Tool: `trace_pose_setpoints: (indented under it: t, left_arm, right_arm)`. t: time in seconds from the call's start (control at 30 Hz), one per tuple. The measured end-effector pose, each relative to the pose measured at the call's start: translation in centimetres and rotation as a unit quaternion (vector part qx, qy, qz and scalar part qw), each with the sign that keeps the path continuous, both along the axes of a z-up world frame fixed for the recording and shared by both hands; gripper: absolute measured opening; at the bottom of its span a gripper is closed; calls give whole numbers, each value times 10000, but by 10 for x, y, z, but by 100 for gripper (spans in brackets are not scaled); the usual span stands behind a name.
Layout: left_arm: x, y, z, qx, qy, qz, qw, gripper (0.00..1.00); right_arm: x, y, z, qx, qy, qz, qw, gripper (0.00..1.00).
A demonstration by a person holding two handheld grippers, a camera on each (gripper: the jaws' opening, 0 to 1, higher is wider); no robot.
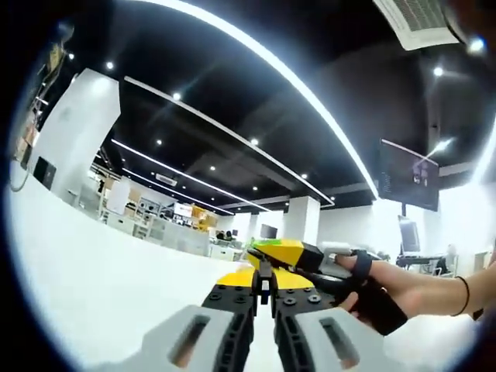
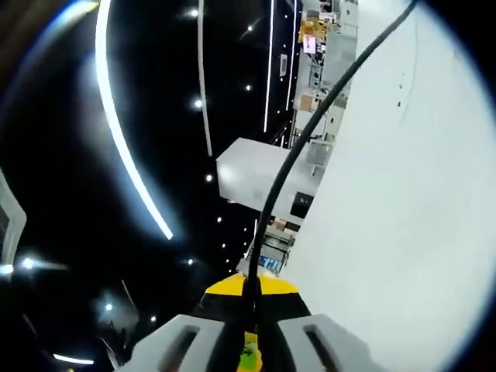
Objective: Find the data cable on the table. Grasp the USB connector end of the cable and insert it into the USB port on the table
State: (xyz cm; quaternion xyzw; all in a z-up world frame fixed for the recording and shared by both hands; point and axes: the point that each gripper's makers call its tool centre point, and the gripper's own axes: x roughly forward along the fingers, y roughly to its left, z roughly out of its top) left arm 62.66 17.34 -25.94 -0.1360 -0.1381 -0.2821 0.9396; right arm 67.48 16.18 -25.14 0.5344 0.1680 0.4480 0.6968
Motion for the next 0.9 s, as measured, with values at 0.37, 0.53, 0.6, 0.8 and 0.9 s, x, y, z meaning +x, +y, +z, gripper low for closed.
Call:
trace_pose_setpoints:
  t: [0.37,0.53,0.6,0.8,0.9]
  left_arm:
    - [6,-17,-25,405,136,-106,9990,11]
    - [10,-28,-38,712,262,-232,9968,17]
    - [12,-35,-46,1099,285,-263,9932,18]
    - [22,-53,-56,1787,186,-294,9833,21]
    - [32,-61,-59,2101,86,-259,9773,23]
  right_arm:
    - [7,-15,-14,-488,-275,-112,9984,5]
    - [16,-27,-16,-788,-514,-285,9952,5]
    - [19,-32,-19,-862,-539,-346,9942,5]
    - [33,-54,-30,-1209,-642,-677,9883,5]
    - [40,-64,-34,-1305,-655,-850,9856,5]
